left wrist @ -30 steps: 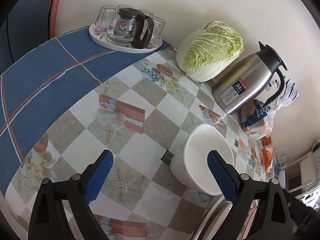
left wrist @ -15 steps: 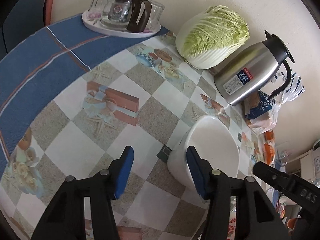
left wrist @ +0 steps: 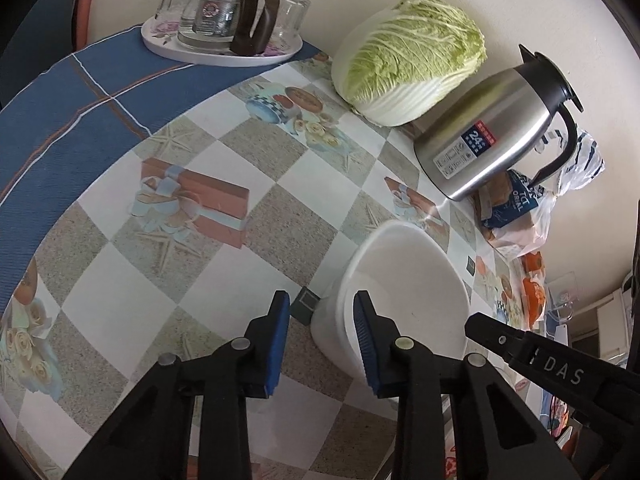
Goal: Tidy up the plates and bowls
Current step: 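Close both grippers on the white square bowl rim, then lift the white square bowl and carry it toward the tray with both grippers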
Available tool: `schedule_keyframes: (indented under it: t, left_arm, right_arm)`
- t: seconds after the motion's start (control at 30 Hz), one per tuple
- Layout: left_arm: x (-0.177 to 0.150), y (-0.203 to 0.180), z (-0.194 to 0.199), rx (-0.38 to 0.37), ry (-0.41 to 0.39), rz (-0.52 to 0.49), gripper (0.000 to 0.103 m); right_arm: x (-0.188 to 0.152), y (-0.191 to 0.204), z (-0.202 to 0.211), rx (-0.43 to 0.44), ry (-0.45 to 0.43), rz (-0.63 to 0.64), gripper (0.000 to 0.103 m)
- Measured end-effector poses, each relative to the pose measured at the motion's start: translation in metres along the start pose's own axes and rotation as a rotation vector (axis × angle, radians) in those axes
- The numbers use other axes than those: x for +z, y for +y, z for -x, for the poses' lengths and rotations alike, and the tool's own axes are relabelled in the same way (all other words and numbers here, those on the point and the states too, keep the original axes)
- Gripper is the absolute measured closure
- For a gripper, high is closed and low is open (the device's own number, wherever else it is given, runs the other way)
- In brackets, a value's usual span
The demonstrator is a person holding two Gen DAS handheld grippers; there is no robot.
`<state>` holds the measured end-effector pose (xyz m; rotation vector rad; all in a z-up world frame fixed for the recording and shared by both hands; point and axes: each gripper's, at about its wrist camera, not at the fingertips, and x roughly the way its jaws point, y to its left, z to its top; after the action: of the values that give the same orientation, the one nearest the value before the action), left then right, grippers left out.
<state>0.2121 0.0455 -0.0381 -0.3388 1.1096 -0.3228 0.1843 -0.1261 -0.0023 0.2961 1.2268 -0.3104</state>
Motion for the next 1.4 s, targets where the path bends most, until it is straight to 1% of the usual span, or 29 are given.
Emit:
schedule_keyframes:
  t: [0.07,0.1,0.23,0.57,0.7,0.83,1.03,1.17,1.4]
  left_arm:
    - [0.000,-0.002,-0.002,0.011,0.010,-0.001,0.072]
    - [-0.001,-0.002,-0.003,0.010,0.011,-0.002,0.075]
    - [-0.002,-0.001,-0.005,-0.013,0.012,0.004,0.080]
    - [-0.003,-0.002,-0.013,-0.047,0.029,0.018,0.081]
    - [-0.003,-0.004,-0.015,-0.037,0.028,0.006,0.082]
    - [-0.002,-0.004,-0.015,-0.042,0.023,0.008,0.082]
    - [-0.003,-0.005,-0.013,-0.029,0.037,-0.007,0.084]
    - [-0.002,-0.007,-0.005,-0.030,0.030,-0.018,0.084]
    - [0.006,-0.016,0.035,-0.023,-0.050,-0.061,0.084]
  right_arm:
    - [0.000,0.002,-0.001,0.000,-0.001,0.007,0.084]
    - [0.000,0.003,-0.002,0.000,0.001,0.010,0.088]
    - [0.000,0.005,-0.008,-0.008,0.016,0.013,0.089]
    - [0.001,0.007,-0.021,-0.011,0.043,0.013,0.090]
    - [0.002,0.010,-0.027,-0.007,0.054,0.018,0.093]
    - [0.002,0.009,-0.029,-0.004,0.057,0.014,0.093]
    - [0.003,0.010,-0.025,0.010,0.043,0.017,0.093]
    - [0.003,0.010,-0.017,0.018,0.026,0.016,0.093]
    - [0.001,0.013,0.014,0.058,-0.032,0.026,0.093]
